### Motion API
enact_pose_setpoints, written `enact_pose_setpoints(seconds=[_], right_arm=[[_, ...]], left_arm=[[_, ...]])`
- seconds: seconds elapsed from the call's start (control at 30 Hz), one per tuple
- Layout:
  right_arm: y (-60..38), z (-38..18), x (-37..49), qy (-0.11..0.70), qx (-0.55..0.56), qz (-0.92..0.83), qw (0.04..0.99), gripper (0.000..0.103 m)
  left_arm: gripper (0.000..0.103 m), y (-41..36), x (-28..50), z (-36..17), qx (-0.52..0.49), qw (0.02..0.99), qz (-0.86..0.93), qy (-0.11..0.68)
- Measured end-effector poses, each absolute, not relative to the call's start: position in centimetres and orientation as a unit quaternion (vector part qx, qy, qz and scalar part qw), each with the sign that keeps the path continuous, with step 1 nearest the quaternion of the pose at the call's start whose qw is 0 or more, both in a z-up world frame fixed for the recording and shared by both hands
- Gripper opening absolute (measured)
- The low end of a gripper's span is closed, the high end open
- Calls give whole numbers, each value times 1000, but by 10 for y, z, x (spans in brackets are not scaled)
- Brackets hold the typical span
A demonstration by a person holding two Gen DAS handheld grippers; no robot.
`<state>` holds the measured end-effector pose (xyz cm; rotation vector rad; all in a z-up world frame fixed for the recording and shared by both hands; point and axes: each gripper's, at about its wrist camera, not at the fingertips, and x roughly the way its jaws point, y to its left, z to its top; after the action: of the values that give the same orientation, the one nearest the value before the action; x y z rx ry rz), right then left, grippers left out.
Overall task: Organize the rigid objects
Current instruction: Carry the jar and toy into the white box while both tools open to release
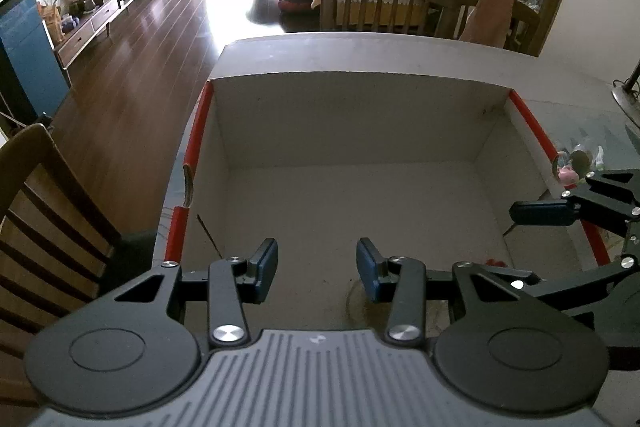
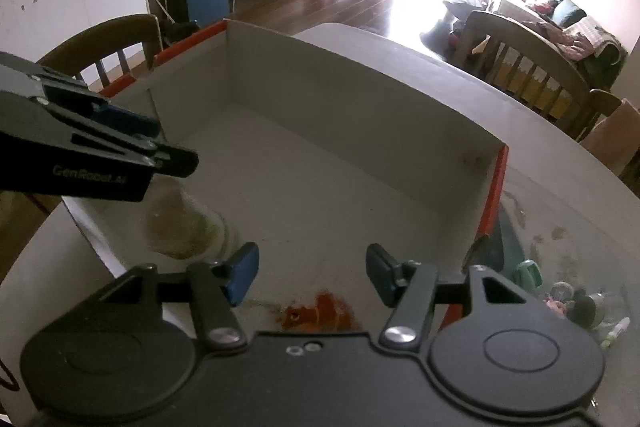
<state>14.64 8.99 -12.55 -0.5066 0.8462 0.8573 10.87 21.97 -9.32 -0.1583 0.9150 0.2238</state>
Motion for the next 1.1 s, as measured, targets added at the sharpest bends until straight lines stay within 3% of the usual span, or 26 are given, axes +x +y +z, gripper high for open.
enact_pose_setpoints(seconds=[0.7, 1.1], right_arm=[[36, -70, 131, 366, -145, 403, 826, 65], [-7, -40, 115, 343, -100, 397, 846, 77]], left_arm=[[42, 185, 86, -35, -81, 917, 72, 383], [43, 150, 77, -9, -70, 930, 52, 357]])
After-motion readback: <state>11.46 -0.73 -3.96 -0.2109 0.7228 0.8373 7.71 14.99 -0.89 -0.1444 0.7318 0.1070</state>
